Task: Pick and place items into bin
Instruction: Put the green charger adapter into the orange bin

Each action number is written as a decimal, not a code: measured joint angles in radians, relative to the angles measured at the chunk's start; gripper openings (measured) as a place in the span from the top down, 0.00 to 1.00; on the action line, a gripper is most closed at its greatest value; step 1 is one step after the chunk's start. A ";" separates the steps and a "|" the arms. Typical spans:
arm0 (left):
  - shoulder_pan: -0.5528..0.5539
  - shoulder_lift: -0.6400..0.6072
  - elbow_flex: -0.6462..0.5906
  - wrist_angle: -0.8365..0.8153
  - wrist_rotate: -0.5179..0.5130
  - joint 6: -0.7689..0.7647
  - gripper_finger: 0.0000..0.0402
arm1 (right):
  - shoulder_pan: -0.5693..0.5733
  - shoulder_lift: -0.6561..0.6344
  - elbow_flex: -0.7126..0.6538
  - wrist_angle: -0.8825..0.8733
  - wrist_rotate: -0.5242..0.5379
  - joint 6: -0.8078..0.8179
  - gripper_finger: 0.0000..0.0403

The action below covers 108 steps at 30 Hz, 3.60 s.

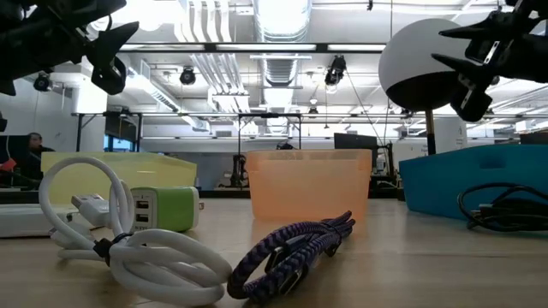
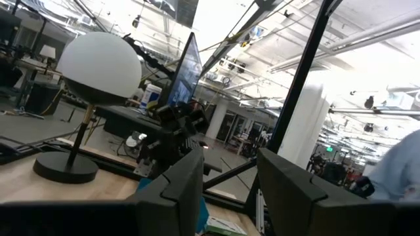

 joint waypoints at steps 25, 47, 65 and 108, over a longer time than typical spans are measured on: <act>-0.001 0.000 0.000 0.429 -0.001 -0.352 0.68 | 0.143 1.308 0.843 -0.065 0.069 0.204 0.76; -0.007 0.022 0.304 -0.566 0.207 -0.125 0.68 | 0.122 1.840 1.662 -1.019 -0.210 -0.667 0.63; -0.013 0.021 0.485 -0.789 0.206 0.026 0.68 | 0.259 2.269 2.242 -1.351 -0.129 -1.328 0.45; -0.012 0.005 0.477 -0.874 0.215 0.024 0.68 | 0.282 2.422 2.186 -1.121 -0.054 -1.396 0.47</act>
